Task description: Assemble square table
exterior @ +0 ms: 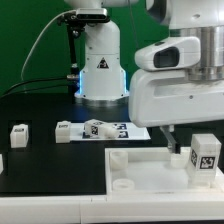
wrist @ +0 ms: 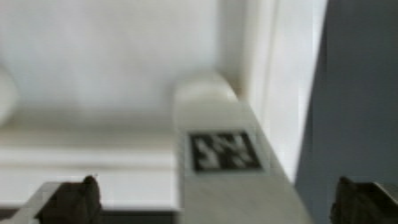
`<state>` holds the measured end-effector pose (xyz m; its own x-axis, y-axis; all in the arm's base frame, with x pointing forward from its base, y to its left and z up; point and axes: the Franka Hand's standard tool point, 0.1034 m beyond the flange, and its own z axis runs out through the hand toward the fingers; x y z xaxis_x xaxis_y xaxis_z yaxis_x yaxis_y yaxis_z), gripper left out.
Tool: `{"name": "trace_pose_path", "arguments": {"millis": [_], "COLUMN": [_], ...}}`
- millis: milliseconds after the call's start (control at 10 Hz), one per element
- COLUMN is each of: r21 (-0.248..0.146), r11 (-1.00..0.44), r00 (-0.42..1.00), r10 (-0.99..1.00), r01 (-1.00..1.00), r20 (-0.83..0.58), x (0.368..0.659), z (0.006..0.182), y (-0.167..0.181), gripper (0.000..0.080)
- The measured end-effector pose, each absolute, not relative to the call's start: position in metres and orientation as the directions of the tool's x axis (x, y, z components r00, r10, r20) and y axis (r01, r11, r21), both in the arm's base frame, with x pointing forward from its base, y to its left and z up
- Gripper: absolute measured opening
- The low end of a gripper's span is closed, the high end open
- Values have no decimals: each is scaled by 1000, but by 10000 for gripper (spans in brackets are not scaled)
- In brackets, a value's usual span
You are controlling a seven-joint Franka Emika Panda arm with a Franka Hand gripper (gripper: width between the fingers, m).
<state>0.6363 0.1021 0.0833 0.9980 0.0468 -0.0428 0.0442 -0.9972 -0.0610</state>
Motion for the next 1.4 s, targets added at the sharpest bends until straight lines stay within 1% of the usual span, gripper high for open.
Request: {"name": "trace_pose_path", "arguments": {"millis": [300, 400, 500, 800, 1000, 1100, 1200, 1400], "r21": [-60, -60, -54, -40, -40, -37, -48, -113], "r11": [-998, -997, -989, -940, -818, -753, -659, -381], "r00": [999, 998, 989, 940, 819, 754, 661, 391], "r10": [14, -35, -136, -334, -571, -655, -749, -916], "r01": [11, -38, -139, -337, -573, -656, -750, -917], "r20": [-52, -56, -61, -71, -50, -50, -49, -84], "x": [638, 638, 638, 638, 640, 640, 641, 639], "z": [82, 82, 82, 82, 80, 80, 79, 79], "y": [102, 103, 103, 104, 112, 114, 115, 114], "gripper": [637, 467, 285, 285, 285, 285, 285, 285]}}
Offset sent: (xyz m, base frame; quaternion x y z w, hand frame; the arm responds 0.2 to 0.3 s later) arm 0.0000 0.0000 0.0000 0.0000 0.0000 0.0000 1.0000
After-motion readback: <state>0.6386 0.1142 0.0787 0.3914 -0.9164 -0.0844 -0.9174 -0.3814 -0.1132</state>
